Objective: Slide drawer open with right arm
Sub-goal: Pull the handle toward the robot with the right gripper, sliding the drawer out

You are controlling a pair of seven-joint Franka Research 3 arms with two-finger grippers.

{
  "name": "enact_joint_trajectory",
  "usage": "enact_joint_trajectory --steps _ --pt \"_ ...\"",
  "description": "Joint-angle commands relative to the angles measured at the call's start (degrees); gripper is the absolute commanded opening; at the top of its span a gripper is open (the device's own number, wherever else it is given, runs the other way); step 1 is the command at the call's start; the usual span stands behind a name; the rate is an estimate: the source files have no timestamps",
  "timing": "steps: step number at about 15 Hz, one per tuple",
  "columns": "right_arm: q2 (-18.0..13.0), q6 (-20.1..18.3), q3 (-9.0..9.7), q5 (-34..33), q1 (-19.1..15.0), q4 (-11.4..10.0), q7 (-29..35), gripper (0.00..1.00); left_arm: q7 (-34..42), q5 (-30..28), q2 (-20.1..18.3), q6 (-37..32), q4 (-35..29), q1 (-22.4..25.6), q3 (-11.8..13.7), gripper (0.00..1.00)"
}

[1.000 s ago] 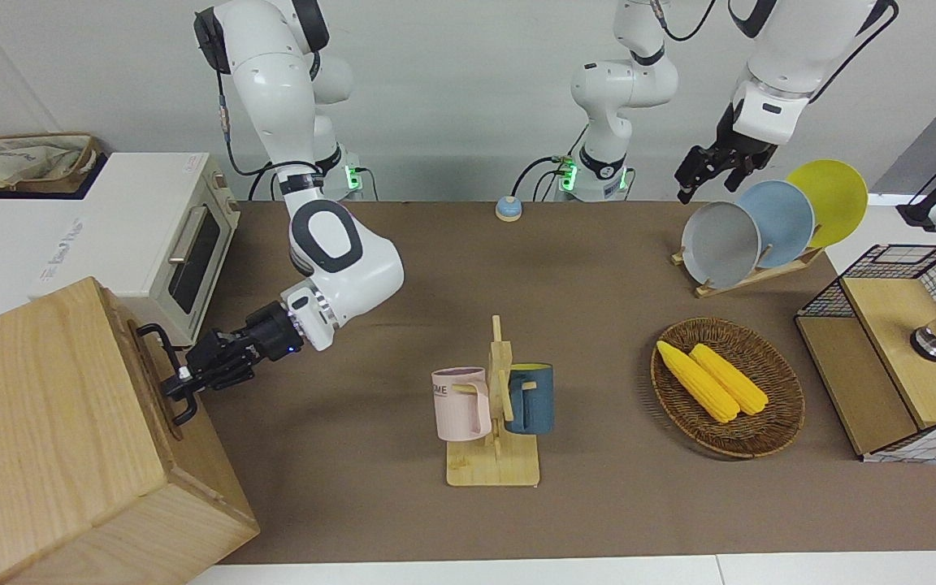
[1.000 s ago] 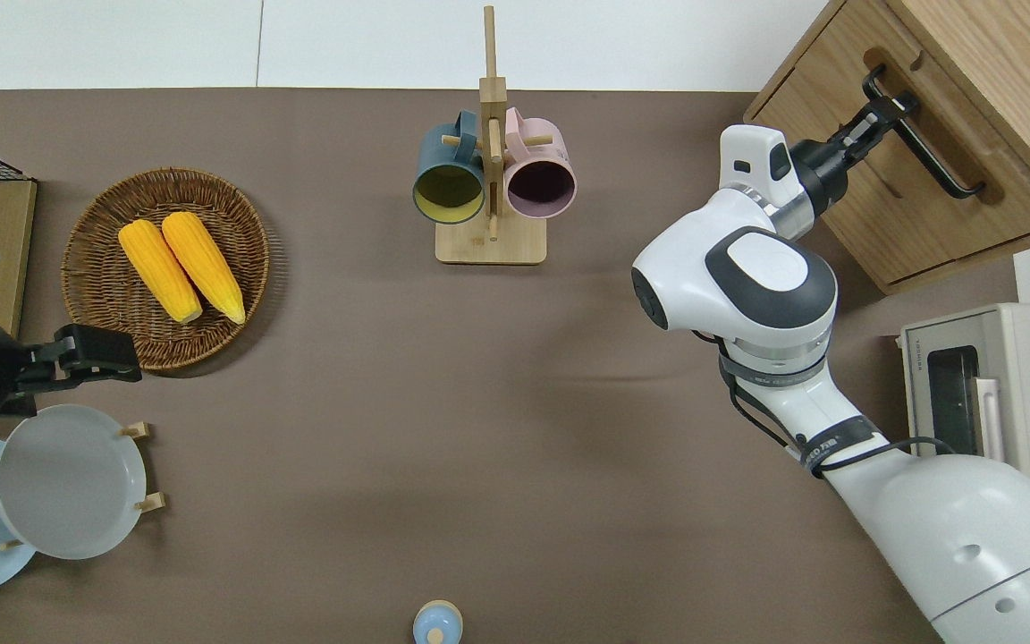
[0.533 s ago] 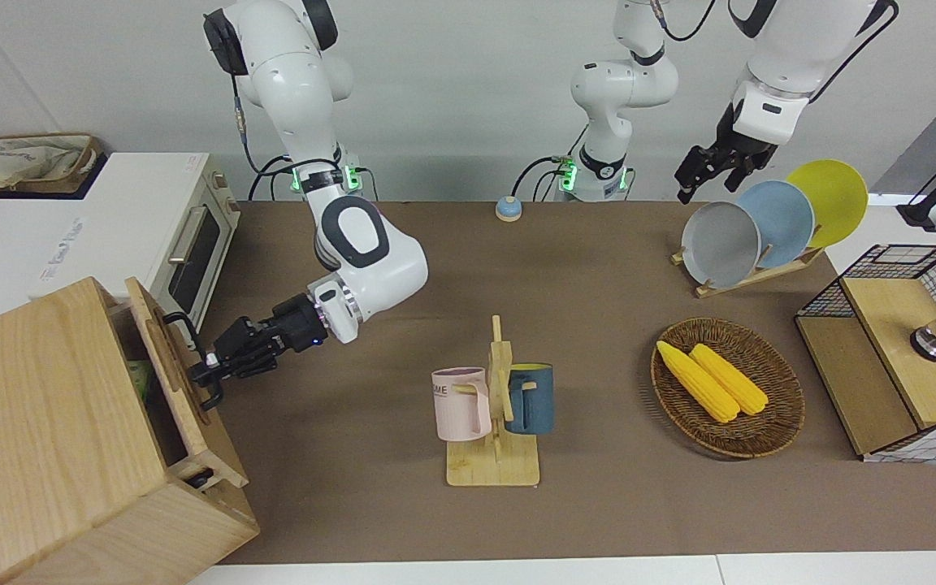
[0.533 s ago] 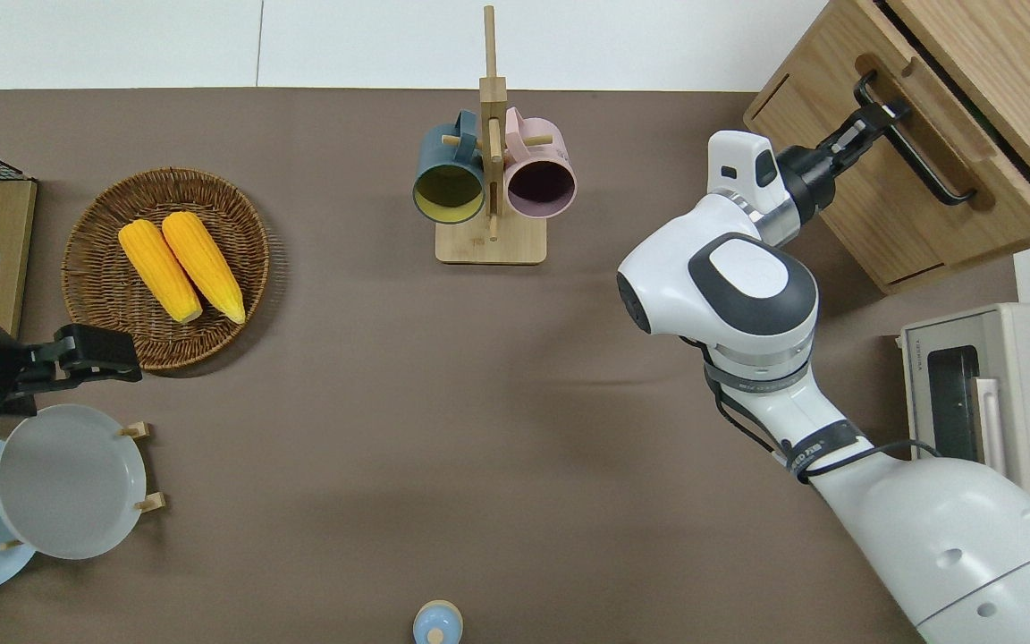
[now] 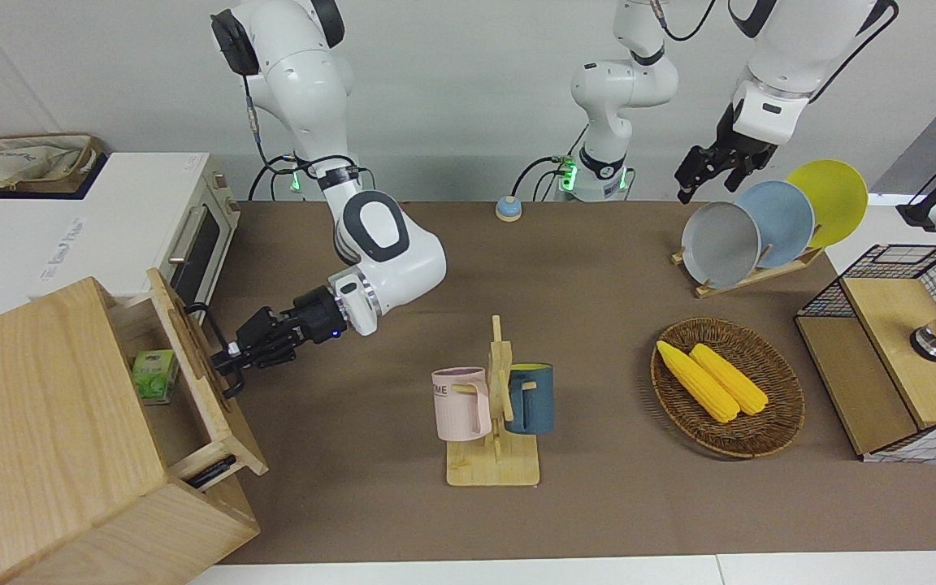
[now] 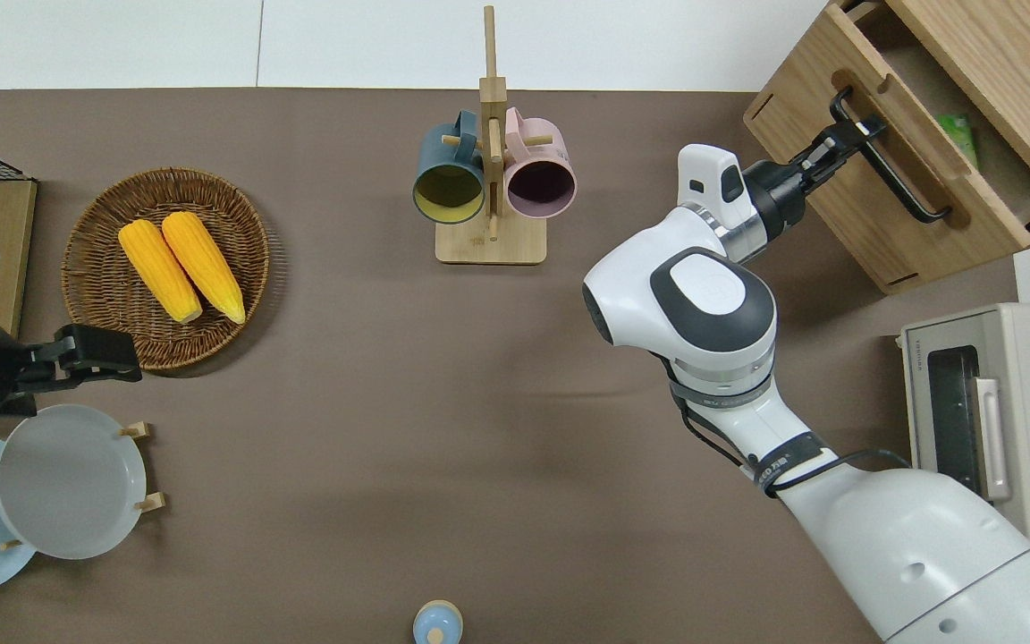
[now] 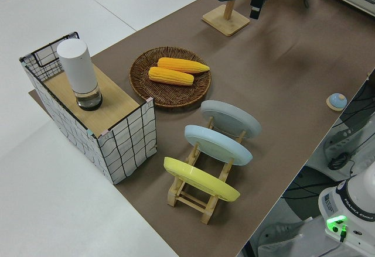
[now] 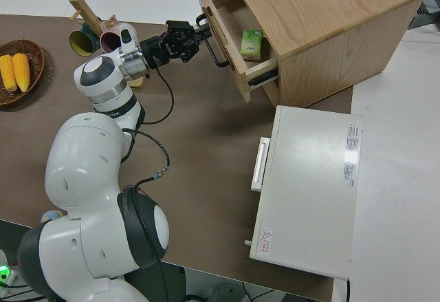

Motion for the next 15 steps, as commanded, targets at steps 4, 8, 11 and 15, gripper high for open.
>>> enact_joint_trajectory --steps 4,8,11,15 --pt "-0.13 -6.47 0.19 3.24 5.34 0.50 -1.31 0.000 0.42 -0.05 -0.46 -0.89 0.21 -0.01 0.24 0.99" --pt "-0.13 -10.16 1.15 4.47 7.71 0.86 -1.84 0.000 0.42 -0.05 -0.46 -0.89 0.21 -0.01 0.24 0.99" --pt "-0.05 -12.45 2.47 5.09 8.51 0.94 -1.84 0.000 0.42 -0.05 -0.46 -0.97 0.21 -0.01 0.24 0.99" --pt "-0.05 -14.65 2.65 7.46 10.61 1.12 -1.67 0.000 0.42 -0.05 -0.46 -0.97 0.21 -0.01 0.24 0.99"
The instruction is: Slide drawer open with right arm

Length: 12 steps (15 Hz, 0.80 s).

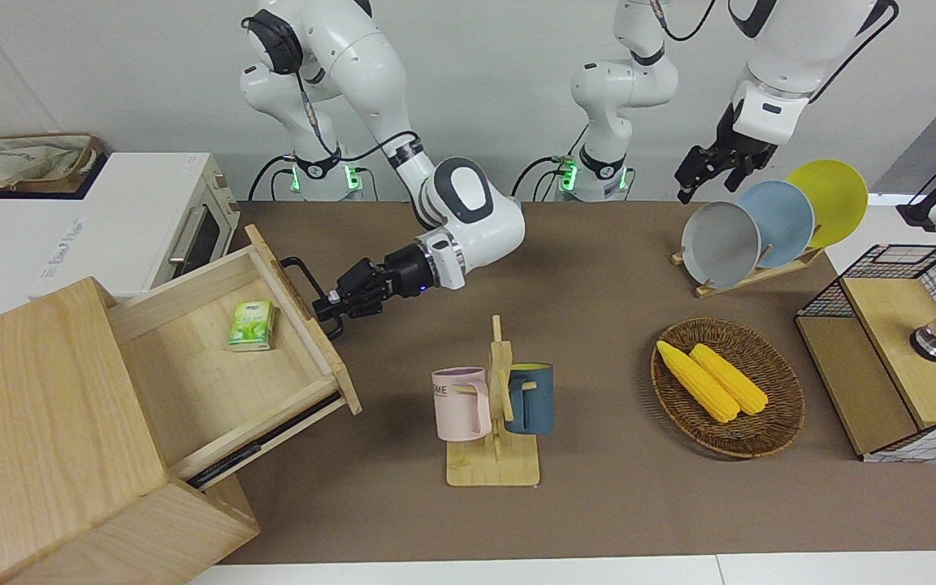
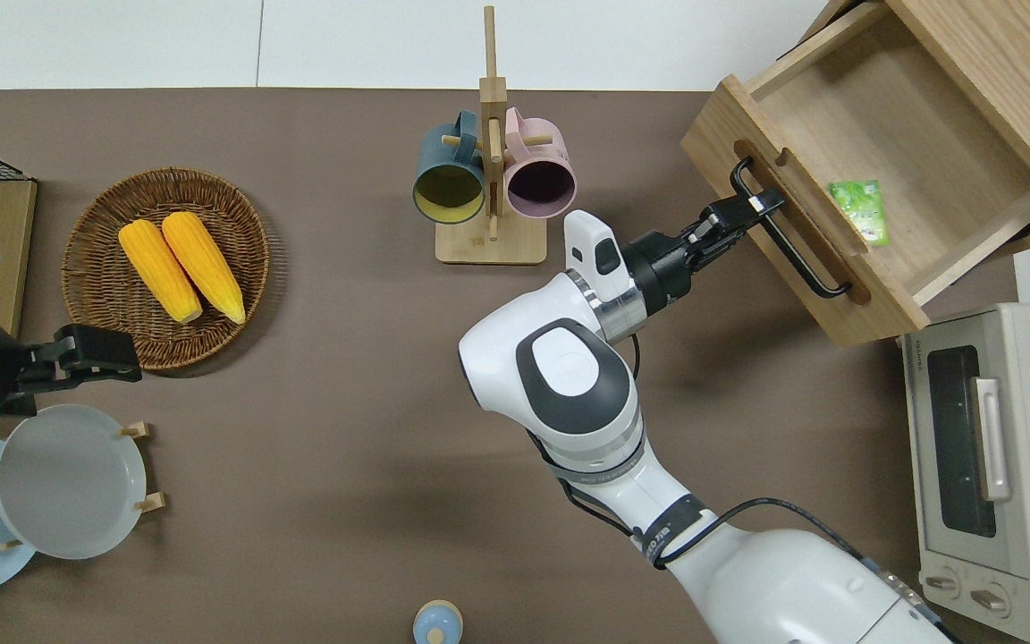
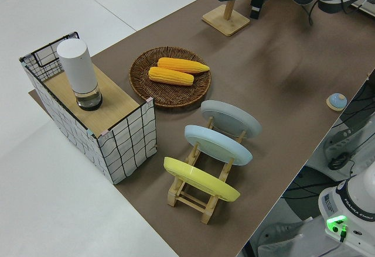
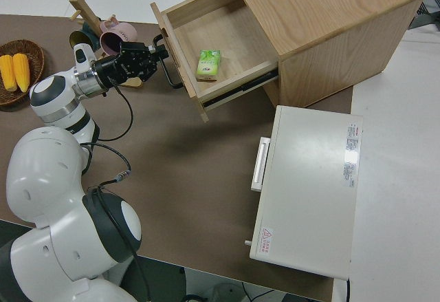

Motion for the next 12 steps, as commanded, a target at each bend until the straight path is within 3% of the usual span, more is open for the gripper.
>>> enact_joint_trajectory --steps 1,12 --pt "-0.21 -4.05 0.10 1.72 2.24 1.10 -1.99 0.000 0.42 -0.05 -0.47 -0.97 0.21 -0.01 0.24 0.99" --pt "0.05 -5.37 0.10 2.16 3.83 1.45 -2.08 0.000 0.42 -0.05 -0.47 -0.89 0.21 -0.01 0.24 0.99"
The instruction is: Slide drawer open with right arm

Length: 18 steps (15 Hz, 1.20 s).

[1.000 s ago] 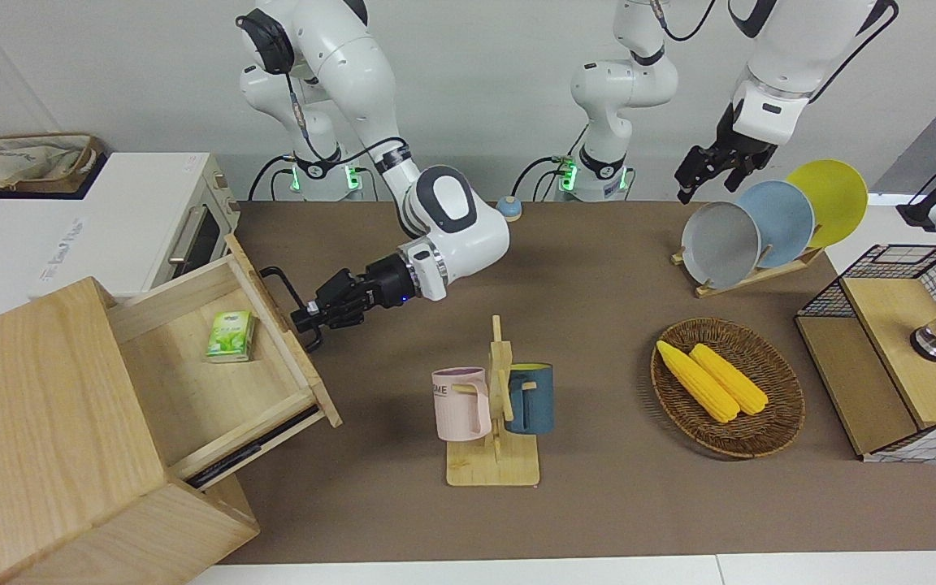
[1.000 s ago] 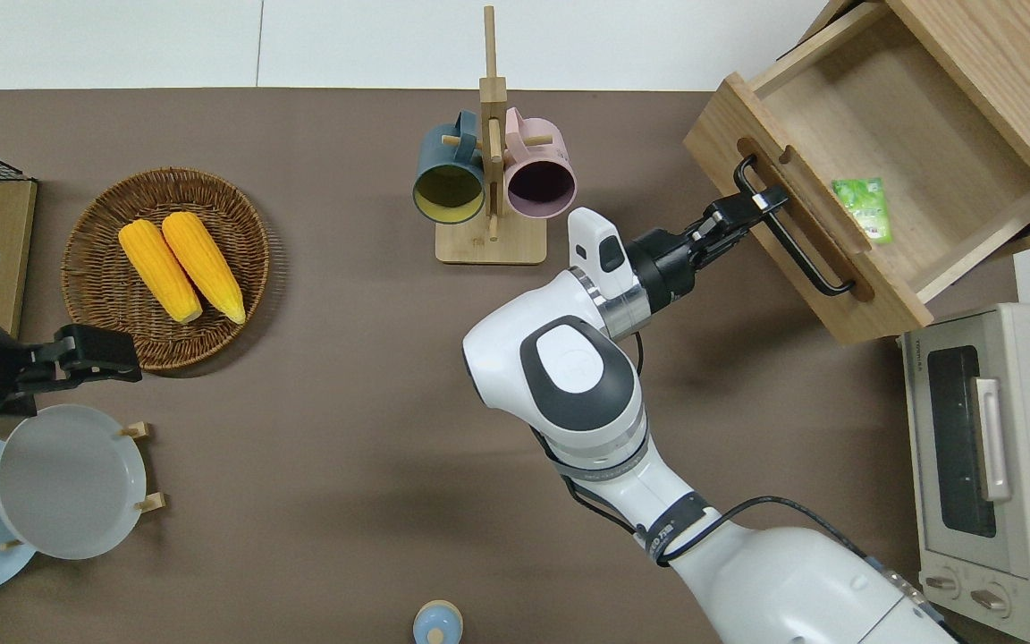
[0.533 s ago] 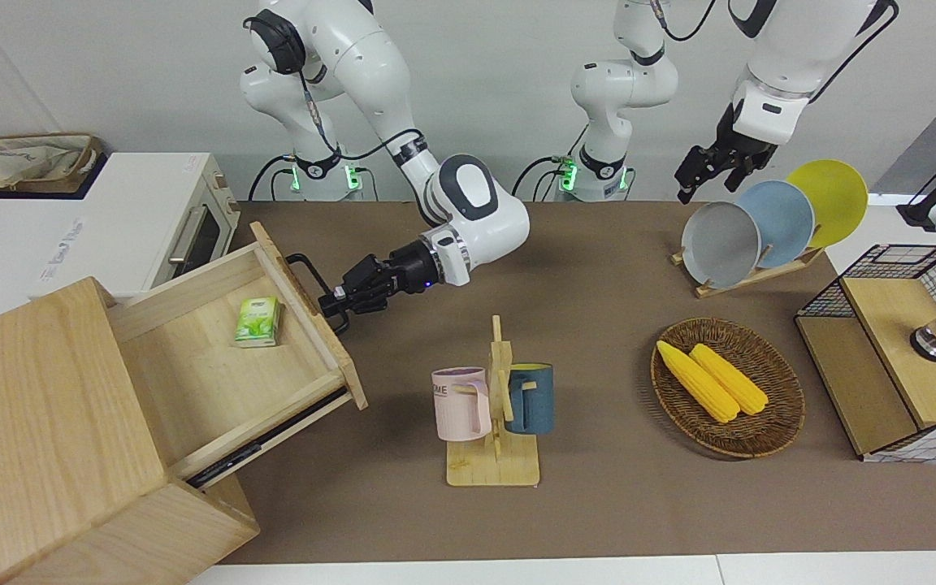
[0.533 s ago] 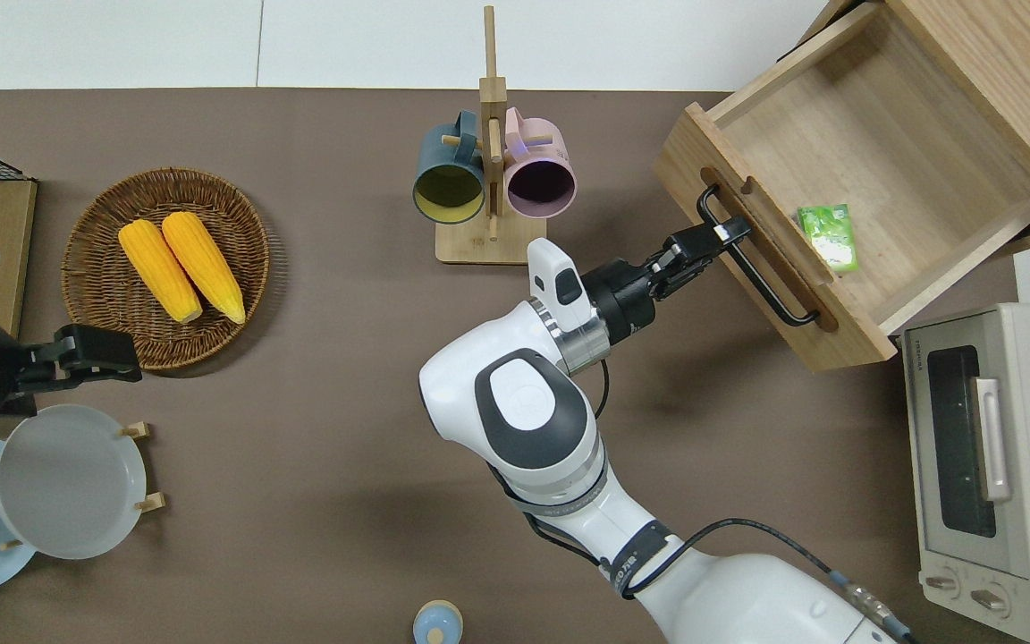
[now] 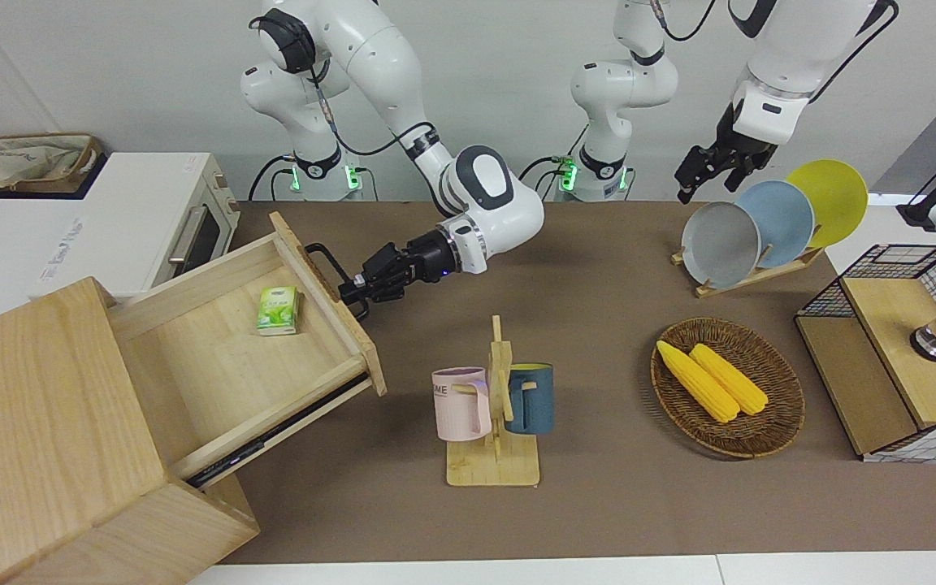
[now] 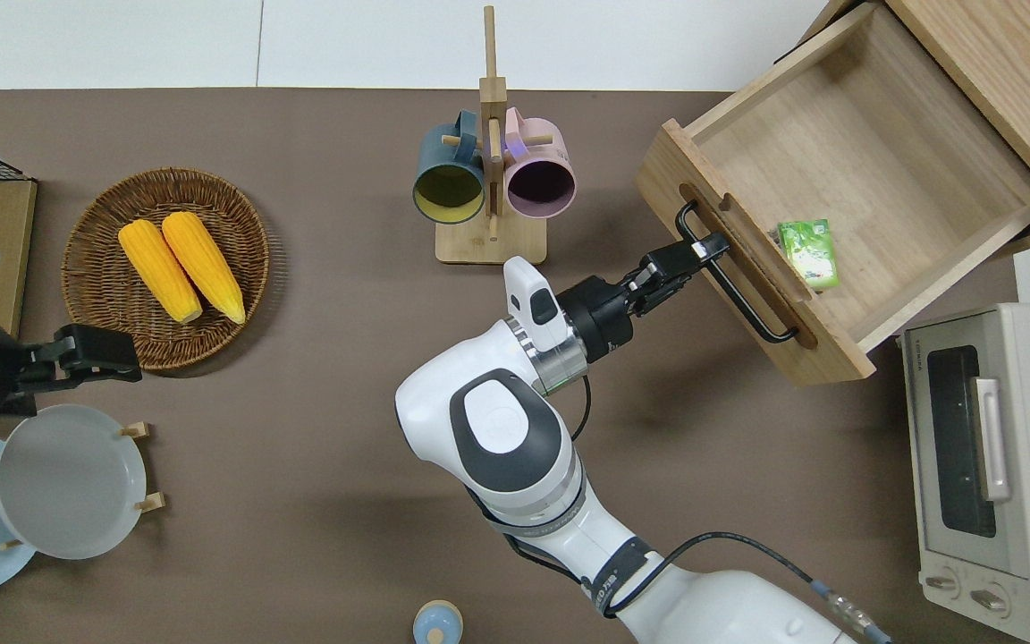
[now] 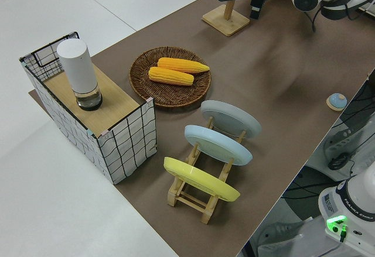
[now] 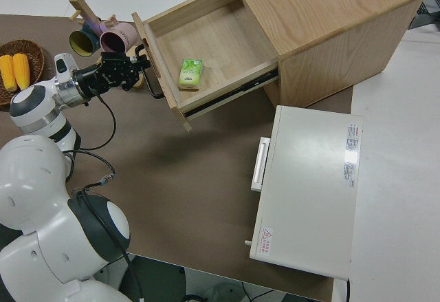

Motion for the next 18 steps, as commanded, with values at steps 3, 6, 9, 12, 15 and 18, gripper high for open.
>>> enact_joint_trajectory --steps 3,6,9,12,15,18 --pt "0.11 -2.21 0.01 0.38 0.28 1.19 -2.26 0.196 0.42 -0.05 -0.46 -0.89 0.21 -0.01 0.24 0.99" --pt "0.03 -1.77 0.01 0.47 0.01 1.19 -1.82 0.811 0.42 -0.05 -0.46 -0.89 0.21 -0.01 0.24 0.99" --pt "-0.06 -1.06 0.01 0.82 0.01 1.28 -0.94 0.987 0.42 -0.05 -0.46 -0.89 0.21 -0.01 0.24 0.99" --pt "-0.06 -0.53 0.01 1.96 0.10 2.07 0.20 0.987 0.42 -0.05 -0.46 -0.97 0.21 -0.01 0.24 0.99" --pt "-0.06 -0.45 0.01 2.31 0.27 2.34 1.17 0.987 0.42 -0.05 -0.46 -0.97 0.21 -0.01 0.24 0.99" --pt "-0.06 -0.53 0.01 2.49 0.54 2.34 2.14 0.987 0.42 -0.05 -0.46 -0.89 0.21 -0.01 0.24 0.99"
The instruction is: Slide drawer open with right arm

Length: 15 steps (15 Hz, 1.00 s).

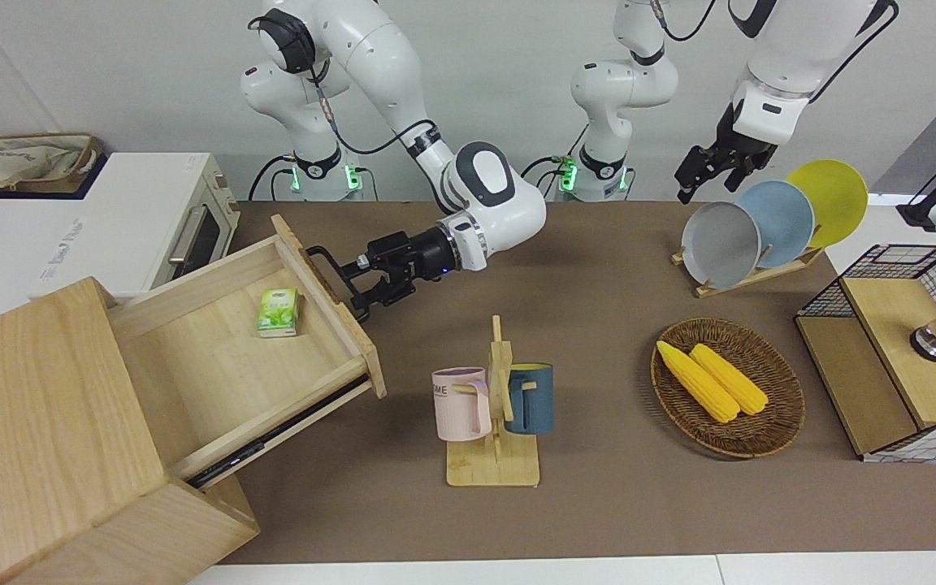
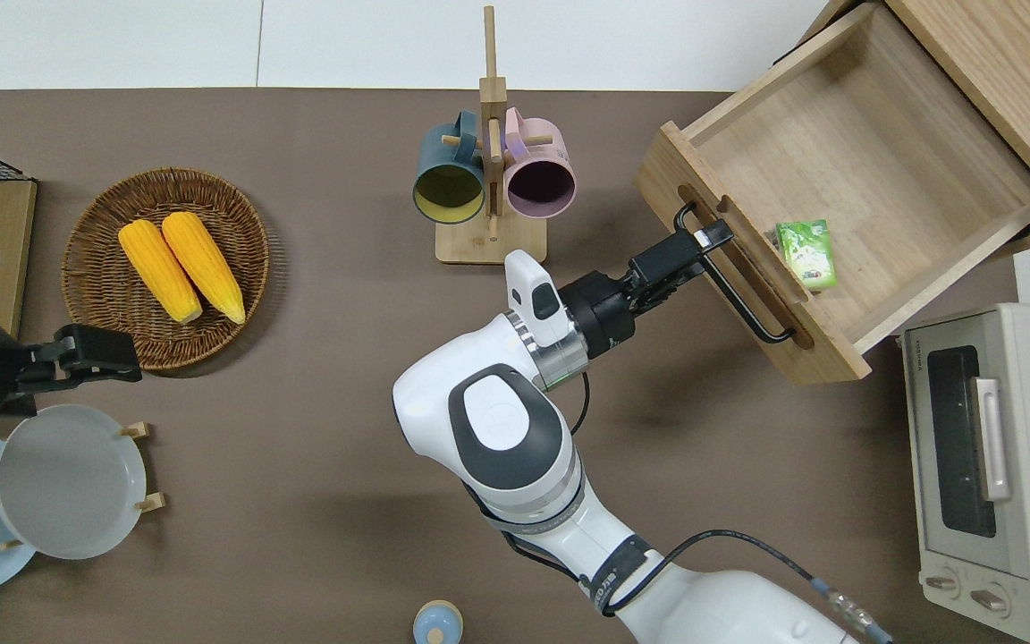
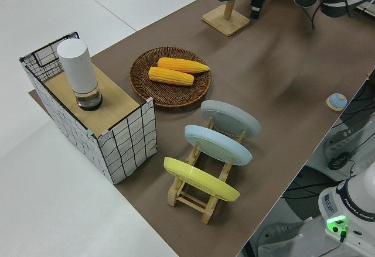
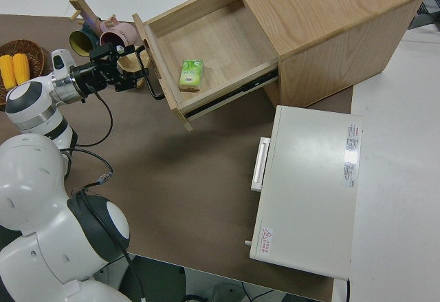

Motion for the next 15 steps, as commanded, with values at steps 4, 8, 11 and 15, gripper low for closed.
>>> enact_joint_trajectory --steps 4,8,11,15 --pt "-0.08 -0.03 0.04 3.02 1.47 0.58 4.60 0.987 0.42 -0.05 -0.46 -0.89 0.21 -0.01 0.24 0.99" --pt "0.18 -0.03 0.04 4.34 3.75 1.72 5.32 0.987 0.42 -0.05 -0.46 -0.89 0.21 -0.01 0.24 0.99" --pt "0.19 -0.03 0.04 6.35 4.37 2.95 5.31 0.987 0.42 -0.05 -0.46 -0.89 0.21 -0.01 0.24 0.99" --pt "0.10 -0.12 0.13 11.79 6.39 5.84 6.36 0.987 0.42 -0.05 -0.46 -0.89 0.21 -0.01 0.24 0.99"
